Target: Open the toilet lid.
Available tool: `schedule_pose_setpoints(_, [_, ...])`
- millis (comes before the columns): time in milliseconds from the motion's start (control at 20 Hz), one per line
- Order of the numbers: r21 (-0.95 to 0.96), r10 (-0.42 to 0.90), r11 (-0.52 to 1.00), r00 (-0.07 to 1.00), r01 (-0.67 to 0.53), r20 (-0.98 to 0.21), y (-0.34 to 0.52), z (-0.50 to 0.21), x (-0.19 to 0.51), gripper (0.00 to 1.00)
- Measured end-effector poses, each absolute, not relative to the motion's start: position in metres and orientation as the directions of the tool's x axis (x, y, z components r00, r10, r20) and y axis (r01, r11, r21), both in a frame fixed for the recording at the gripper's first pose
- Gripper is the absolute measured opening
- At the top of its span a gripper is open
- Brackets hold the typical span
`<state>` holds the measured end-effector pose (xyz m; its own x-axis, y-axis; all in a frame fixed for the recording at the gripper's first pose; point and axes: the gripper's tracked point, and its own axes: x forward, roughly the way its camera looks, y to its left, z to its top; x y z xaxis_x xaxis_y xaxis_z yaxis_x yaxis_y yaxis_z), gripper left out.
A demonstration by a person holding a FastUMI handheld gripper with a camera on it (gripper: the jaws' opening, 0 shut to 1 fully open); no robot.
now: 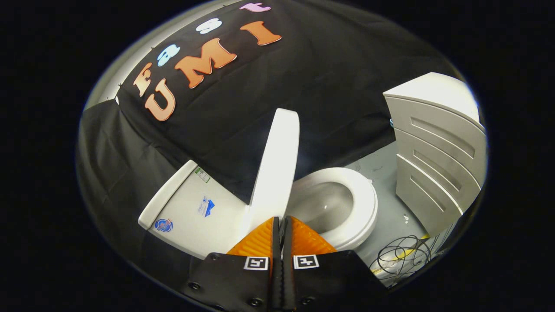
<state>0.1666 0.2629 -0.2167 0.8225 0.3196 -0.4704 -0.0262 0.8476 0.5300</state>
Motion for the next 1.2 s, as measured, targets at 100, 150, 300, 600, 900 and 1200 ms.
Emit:
schedule_pose_setpoints(100, [0.502, 0.307, 0.864, 0.827, -0.035, -0.471, 0.269, -0.210, 0.167, 0.07])
schedule_pose_setpoints(150, [0.493, 0.302, 0.870, 0.828, -0.037, -0.472, 0.272, -0.206, 0.168, 0.08])
schedule_pose_setpoints(300, [0.469, 0.278, 0.882, 0.840, -0.032, -0.466, 0.280, -0.198, 0.167, 0.08])
schedule_pose_setpoints(600, [0.379, 0.235, 0.924, 0.855, -0.049, -0.462, 0.310, -0.171, 0.169, 0.08])
schedule_pose_setpoints(900, [0.276, 0.172, 0.960, 0.879, -0.048, -0.445, 0.341, -0.150, 0.170, 0.08])
schedule_pose_setpoints(1200, [0.179, 0.167, 0.979, 0.889, -0.098, -0.427, 0.384, -0.128, 0.168, 0.08])
